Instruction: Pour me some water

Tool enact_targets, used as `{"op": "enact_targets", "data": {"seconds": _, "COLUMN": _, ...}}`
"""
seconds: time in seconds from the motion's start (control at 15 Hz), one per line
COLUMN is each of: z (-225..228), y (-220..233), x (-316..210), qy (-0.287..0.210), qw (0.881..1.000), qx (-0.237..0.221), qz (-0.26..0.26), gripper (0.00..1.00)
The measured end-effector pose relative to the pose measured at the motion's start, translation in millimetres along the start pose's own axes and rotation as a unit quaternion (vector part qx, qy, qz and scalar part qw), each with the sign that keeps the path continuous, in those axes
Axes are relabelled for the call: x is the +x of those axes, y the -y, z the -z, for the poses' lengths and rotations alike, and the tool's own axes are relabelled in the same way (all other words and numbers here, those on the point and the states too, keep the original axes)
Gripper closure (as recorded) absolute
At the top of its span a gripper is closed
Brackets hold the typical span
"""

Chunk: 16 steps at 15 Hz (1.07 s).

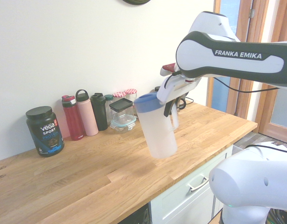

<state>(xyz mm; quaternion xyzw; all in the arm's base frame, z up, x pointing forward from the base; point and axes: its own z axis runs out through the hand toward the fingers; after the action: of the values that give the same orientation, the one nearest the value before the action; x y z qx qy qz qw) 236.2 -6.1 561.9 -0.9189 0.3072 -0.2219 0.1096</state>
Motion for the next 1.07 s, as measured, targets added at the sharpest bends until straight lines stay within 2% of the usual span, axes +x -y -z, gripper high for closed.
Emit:
{"op": "enact_targets", "data": {"seconds": 0.27, "z": 8, "y": 68, "x": -25, "qy": -0.090, "qw": 0.993, "qx": 0.075, "qz": -0.019, "gripper": 1.00}}
{"op": "enact_targets", "data": {"seconds": 0.4, "z": -4, "y": 102, "x": -35, "qy": -0.131, "qw": 0.984, "qx": 0.118, "qz": -0.023, "gripper": 1.00}}
{"op": "enact_targets", "data": {"seconds": 0.53, "z": -25, "y": 124, "x": -42, "qy": -0.152, "qw": 0.978, "qx": 0.136, "qz": -0.033, "gripper": 1.00}}
{"op": "enact_targets", "data": {"seconds": 0.73, "z": -62, "y": 132, "x": -47, "qy": -0.129, "qw": 0.984, "qx": 0.118, "qz": -0.028, "gripper": 1.00}}
{"op": "enact_targets", "data": {"seconds": 1.07, "z": -109, "y": 130, "x": -54, "qy": -0.058, "qw": 0.997, "qx": 0.049, "qz": 0.012, "gripper": 1.00}}
